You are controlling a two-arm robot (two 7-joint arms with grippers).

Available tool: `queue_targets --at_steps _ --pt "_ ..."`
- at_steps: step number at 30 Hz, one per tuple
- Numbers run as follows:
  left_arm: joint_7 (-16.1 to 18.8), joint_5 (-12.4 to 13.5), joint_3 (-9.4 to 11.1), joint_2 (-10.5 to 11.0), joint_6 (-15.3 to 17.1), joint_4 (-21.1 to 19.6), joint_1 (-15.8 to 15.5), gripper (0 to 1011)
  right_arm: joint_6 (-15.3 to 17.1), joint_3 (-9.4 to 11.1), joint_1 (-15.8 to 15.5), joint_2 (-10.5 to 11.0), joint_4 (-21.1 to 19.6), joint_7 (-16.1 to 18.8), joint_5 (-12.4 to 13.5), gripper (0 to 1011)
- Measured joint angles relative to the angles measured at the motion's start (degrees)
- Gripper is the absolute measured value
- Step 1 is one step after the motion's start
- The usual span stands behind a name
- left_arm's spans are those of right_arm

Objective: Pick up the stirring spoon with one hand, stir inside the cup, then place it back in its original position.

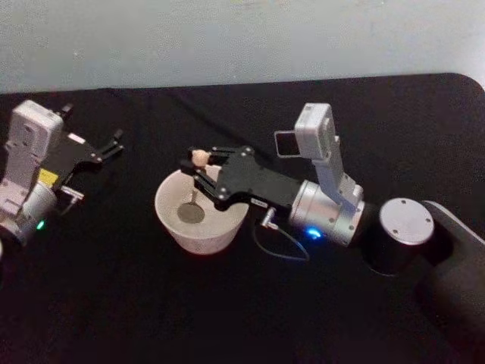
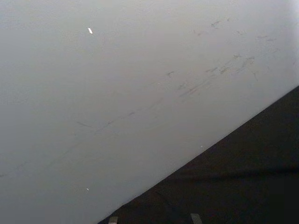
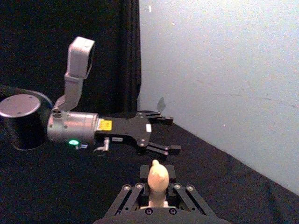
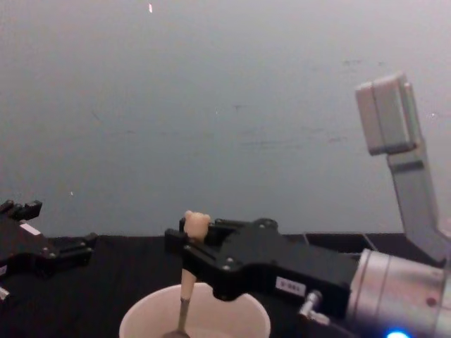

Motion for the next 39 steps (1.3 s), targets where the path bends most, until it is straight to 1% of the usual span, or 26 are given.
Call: queue_targets --at_steps 3,8,14,17,22,28,29,34,39 --pt "0.0 0.0 0.0 0.0 0.0 0.0 0.0 1001 -0.2 0.0 1.1 -1.0 1.5 -0.7 -0.4 197" --pt "0.0 0.0 0.0 0.0 0.0 0.0 0.0 1001 -0.6 0.6 2.0 -1.8 3.1 -1.4 -0.8 197" --pt "0.0 0.0 0.0 0.0 0.0 0.0 0.0 1001 -0.8 1.4 2.3 -1.5 3.9 -1.7 -1.0 197" --pt "0.0 0.0 0.0 0.0 0.0 0.0 0.0 1001 -0.9 2.0 2.1 -0.9 3.9 -1.7 -1.0 197" --pt "0.0 0.0 0.0 0.0 0.0 0.0 0.0 1001 -0.6 2.9 0.9 0.4 2.5 -1.4 -0.4 197" --pt "0.0 0.0 0.0 0.0 0.0 0.0 0.0 1002 -0.1 3.1 -1.2 2.2 -0.5 -0.3 0.8 197" --pt "0.0 0.0 0.0 0.0 0.0 0.0 0.0 1001 -0.1 3.1 -1.2 2.2 -0.5 -0.3 0.8 197" --pt "0.0 0.0 0.0 0.0 0.0 0.0 0.0 1001 0.5 2.6 -2.5 2.9 -2.5 0.3 1.3 197" --pt "0.0 0.0 0.0 0.0 0.0 0.0 0.0 1001 0.8 1.7 -2.7 2.7 -3.1 0.5 1.4 197"
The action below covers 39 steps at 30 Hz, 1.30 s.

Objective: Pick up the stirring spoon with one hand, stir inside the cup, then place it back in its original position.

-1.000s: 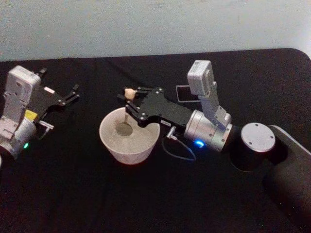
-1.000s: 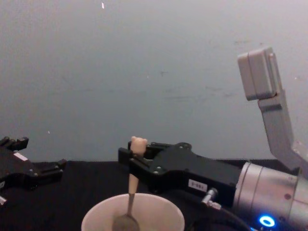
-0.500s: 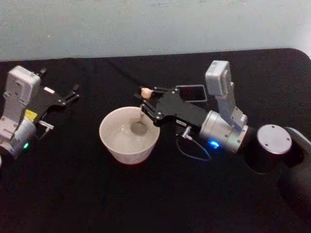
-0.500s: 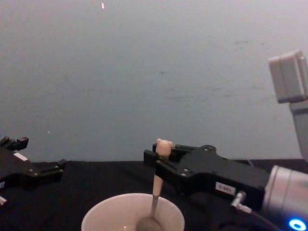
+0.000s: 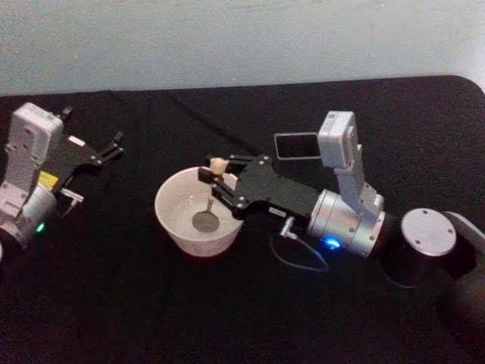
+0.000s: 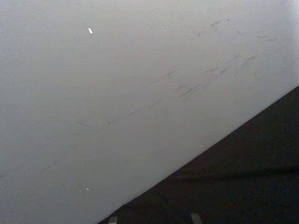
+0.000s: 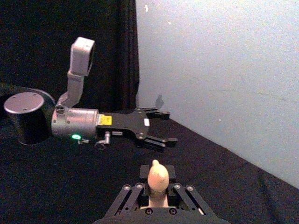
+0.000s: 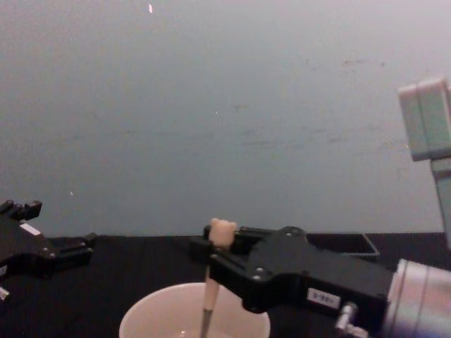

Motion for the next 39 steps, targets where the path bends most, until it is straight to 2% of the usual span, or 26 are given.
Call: queue_targets --at_steps 12,21,28,39 --pt "0.0 0.0 0.0 0.0 0.0 0.0 0.0 1001 -0.2 -2.0 2.4 -2.9 2.7 -0.9 -1.6 197" --pt "0.0 0.0 0.0 0.0 0.0 0.0 0.0 1001 -1.0 -1.4 4.6 -4.8 6.2 -2.5 -2.6 197" --pt "0.0 0.0 0.0 0.0 0.0 0.0 0.0 1001 -1.6 -0.5 5.2 -4.7 7.7 -2.7 -3.1 197" --pt "0.0 0.0 0.0 0.0 0.0 0.0 0.0 1001 -1.8 0.7 4.6 -3.8 6.9 -2.4 -2.9 197"
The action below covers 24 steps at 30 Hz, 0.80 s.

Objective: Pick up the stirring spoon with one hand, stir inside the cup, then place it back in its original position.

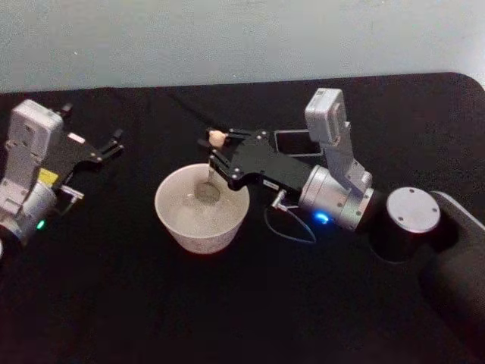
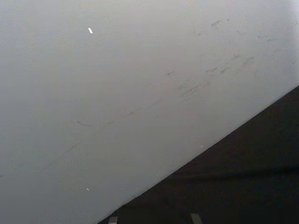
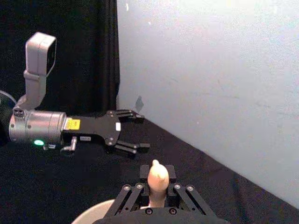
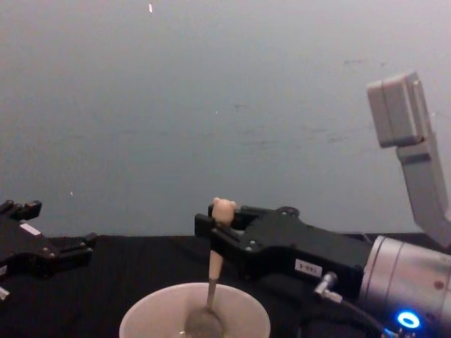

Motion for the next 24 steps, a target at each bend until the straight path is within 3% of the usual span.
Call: queue_targets --at_steps 12,24 --pt "0.0 0.0 0.0 0.0 0.0 0.0 0.0 1002 -0.5 1.7 -0.8 1.7 -5.5 1.7 2.8 197" --pt "0.0 0.0 0.0 0.0 0.0 0.0 0.0 1001 -0.8 5.4 -1.3 5.9 -12.2 2.8 7.7 197"
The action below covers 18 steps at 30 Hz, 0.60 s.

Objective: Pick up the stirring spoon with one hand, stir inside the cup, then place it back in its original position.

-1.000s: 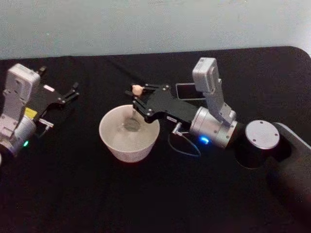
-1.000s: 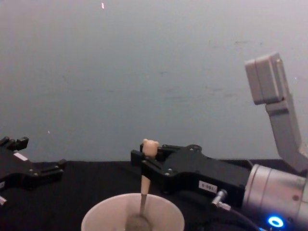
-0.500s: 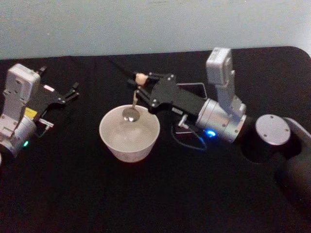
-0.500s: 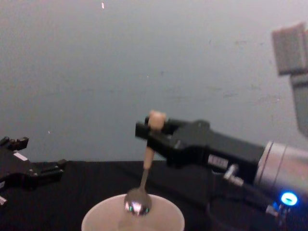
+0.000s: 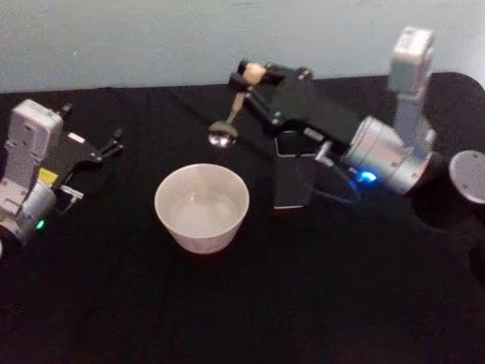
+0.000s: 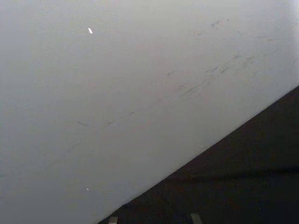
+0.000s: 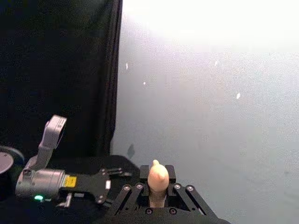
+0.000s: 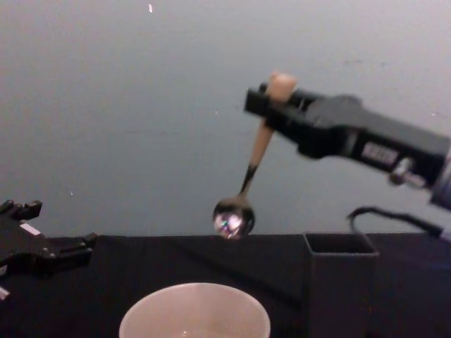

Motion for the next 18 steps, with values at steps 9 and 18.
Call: queue_targets --at_steps 9,18 --pt "0.0 0.0 0.0 0.0 0.0 0.0 0.0 1001 -0.6 3.0 -0.5 3.7 -2.4 1.2 3.2 197" --pt "0.0 0.0 0.0 0.0 0.0 0.0 0.0 1001 -0.8 5.4 -1.4 7.2 -2.6 2.7 6.0 197"
